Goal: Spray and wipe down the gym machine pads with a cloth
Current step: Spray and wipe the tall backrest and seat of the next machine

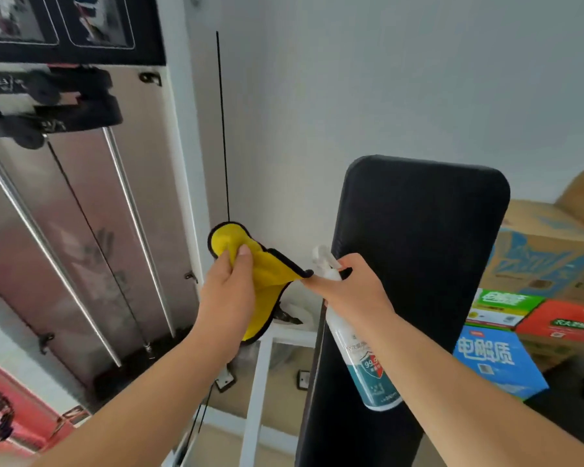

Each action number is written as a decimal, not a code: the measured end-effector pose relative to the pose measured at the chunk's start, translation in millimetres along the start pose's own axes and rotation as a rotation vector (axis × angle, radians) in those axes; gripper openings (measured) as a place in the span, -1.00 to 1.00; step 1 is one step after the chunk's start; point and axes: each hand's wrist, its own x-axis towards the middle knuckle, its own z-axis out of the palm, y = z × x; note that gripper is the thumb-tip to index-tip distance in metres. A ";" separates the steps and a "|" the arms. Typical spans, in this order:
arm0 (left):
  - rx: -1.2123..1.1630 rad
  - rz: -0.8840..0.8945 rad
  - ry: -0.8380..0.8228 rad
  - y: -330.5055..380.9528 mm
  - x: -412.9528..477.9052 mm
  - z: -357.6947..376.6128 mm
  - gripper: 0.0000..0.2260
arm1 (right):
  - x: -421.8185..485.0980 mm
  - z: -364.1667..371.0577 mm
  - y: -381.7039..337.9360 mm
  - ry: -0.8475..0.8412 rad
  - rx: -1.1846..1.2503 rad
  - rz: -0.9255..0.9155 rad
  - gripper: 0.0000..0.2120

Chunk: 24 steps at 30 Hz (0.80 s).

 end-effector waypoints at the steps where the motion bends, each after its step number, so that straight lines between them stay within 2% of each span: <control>1: -0.013 -0.007 -0.015 -1.1 -0.4 2.9 -0.65 | 0.0 1.3 1.2 0.006 -0.010 0.007 -0.45; 4: -0.017 -0.018 -0.030 -3.2 -1.9 14.6 -0.55 | 1.3 3.7 3.4 0.038 -0.013 0.014 -0.57; 7: 0.015 0.029 -0.024 -8.0 2.1 24.9 -0.65 | 1.6 5.5 6.4 0.038 0.013 0.047 -0.63; 14: 0.010 0.116 0.005 2.2 17.2 43.2 -0.72 | -1.3 0.4 12.4 0.013 0.180 0.054 -0.47; 16: 0.043 0.215 -0.047 17.9 23.2 52.5 -0.76 | -6.3 -4.7 16.5 0.009 0.229 0.051 -0.49; 21: 0.219 0.601 -0.358 54.7 56.3 111.4 -0.79 | -23.8 -36.5 30.9 0.042 0.354 0.089 -0.57; 23: 0.304 0.720 -0.323 44.4 68.6 146.2 -0.60 | -29.8 -47.6 41.2 0.068 0.365 0.082 -0.58; 24: 0.311 0.756 -0.230 35.1 71.6 162.0 -0.57 | -32.5 -52.7 47.2 0.080 0.359 0.084 -0.59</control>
